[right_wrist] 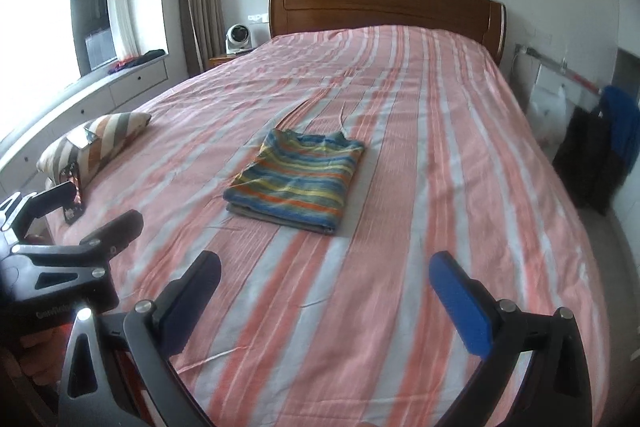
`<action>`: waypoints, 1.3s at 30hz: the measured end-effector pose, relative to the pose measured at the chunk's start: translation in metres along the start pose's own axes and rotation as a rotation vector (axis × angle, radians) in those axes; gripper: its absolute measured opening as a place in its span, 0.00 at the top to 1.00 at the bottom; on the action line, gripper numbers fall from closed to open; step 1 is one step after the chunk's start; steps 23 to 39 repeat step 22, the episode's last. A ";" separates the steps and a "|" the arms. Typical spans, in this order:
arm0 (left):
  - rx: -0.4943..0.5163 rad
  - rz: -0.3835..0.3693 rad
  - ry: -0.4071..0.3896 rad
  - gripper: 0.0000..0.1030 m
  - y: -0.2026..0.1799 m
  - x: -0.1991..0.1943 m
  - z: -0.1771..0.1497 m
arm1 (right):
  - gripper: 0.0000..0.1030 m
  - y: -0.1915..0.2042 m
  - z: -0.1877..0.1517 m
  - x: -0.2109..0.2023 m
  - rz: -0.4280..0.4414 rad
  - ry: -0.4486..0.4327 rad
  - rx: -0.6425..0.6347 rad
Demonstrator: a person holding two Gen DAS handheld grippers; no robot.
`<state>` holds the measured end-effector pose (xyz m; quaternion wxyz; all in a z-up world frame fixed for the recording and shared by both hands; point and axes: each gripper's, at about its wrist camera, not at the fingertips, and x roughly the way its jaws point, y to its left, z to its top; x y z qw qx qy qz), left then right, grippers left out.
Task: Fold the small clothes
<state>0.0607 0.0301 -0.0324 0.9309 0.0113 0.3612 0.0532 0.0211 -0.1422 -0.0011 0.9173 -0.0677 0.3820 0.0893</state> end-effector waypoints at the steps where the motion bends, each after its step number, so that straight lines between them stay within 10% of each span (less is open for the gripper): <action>1: -0.002 0.007 0.003 0.00 0.000 0.001 0.000 | 0.00 0.000 -0.001 0.000 -0.005 0.005 -0.004; 39: -0.022 -0.018 0.019 0.00 -0.001 0.004 -0.005 | 0.00 0.000 -0.003 0.011 -0.056 0.021 -0.011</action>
